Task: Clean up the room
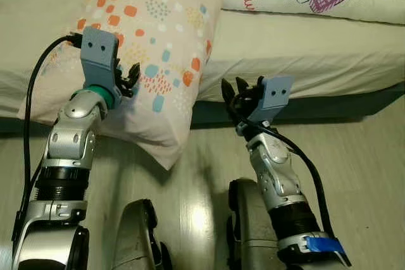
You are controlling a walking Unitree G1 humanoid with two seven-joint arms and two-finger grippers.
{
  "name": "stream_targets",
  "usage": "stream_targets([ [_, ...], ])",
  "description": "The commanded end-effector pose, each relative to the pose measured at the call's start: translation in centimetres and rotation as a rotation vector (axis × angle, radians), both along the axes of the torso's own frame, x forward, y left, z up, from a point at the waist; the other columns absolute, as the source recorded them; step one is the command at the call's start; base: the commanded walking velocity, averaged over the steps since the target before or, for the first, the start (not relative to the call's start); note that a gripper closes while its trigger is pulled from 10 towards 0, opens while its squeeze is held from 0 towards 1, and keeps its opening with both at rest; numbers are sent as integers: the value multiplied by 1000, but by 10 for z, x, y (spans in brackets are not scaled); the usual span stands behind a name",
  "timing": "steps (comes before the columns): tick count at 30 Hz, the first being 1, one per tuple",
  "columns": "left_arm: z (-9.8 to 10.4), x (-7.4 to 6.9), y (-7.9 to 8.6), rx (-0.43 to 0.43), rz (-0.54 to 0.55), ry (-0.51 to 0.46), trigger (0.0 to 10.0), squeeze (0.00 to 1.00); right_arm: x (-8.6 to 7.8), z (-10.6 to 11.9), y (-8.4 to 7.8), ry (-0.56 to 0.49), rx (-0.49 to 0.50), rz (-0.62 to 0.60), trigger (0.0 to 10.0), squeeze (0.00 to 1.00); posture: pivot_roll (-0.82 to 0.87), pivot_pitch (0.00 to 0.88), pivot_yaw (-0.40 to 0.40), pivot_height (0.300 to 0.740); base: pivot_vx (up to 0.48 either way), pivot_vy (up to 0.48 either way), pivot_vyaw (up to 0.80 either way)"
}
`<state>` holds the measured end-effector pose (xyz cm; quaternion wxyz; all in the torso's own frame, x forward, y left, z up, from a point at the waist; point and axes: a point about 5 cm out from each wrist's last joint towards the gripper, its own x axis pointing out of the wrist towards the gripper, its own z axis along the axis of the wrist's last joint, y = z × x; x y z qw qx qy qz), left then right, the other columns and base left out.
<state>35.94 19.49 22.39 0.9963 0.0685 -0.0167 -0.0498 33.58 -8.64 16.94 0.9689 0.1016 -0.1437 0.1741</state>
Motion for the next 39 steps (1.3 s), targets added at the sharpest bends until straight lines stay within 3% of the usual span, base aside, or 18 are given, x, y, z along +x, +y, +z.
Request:
stream_targets([
  [1, -4, -3, 2, -9, 15, 13, 10000, 0, -3, -5, 2, 17, -17, 18, 10000, 0, -28, 139, 50, 535, 0, 0, 0],
  [4, 1, 5, 5, -57, 57, 13, 10000, 0, -3, -5, -3, 17, -46, -3, 10000, 0, -27, 146, 43, 535, 0, 0, 0],
  [7, 1, 21, 7, -112, 73, 49, 10000, 0, 3, -8, -12, 36, -102, -84, 10000, 0, -36, 159, 29, 535, 0, 0, 0],
  [12, 0, 33, 7, -177, 45, 85, 10000, 0, 6, -8, -15, 63, -77, -85, 10000, 0, -61, 186, 4, 535, 0, 0, 0],
  [20, 2, 40, 8, -157, 36, 88, 10000, 0, 8, -10, -22, 96, -81, -84, 10000, 0, -80, 217, -24, 535, 0, 0, 0],
  [21, 14, 43, 23, -162, 98, 45, 10000, 0, 11, -4, -28, 81, -70, -82, 10000, 0, -86, 236, -41, 535, 0, 0, 0],
  [25, 30, 44, 36, -169, 148, -24, 10000, 0, 14, 1, -30, 62, -50, -70, 10000, 0, -81, 242, -40, 535, 0, 0, 0],
  [27, 49, 41, 49, -114, 192, -122, 10000, 0, 17, 7, -26, 54, -7, -42, 10000, 0, -76, 243, -38, 535, 0, 0, 0],
  [28, 49, 41, 49, -114, 192, -122, 10000, 0, 17, 7, -26, 54, -7, -42, 10000, 0, -76, 243, -38, 535, 0, 0, 0],
  [29, 56, 39, 57, -53, 242, -166, 10000, 0, 17, 8, -21, 64, 31, -11, 10000, 0, -67, 244, -37, 535, 0, 0, 0],
  [30, 56, 39, 57, -53, 242, -166, 10000, 0, 17, 8, -21, 64, 31, -11, 10000, 0, -67, 244, -37, 535, 0, 0, 0],
  [33, 46, 37, 72, 55, 354, -128, 10000, 0, 15, 1, -8, 144, 126, 93, 10000, 0, -53, 245, -34, 535, 0, 0, 0],
  [39, 30, 34, 73, 28, 364, -105, 10000, 0, 18, -27, -2, 293, 163, 93, 10000, 0, -37, 242, -37, 535, 0, 0, 0],
])
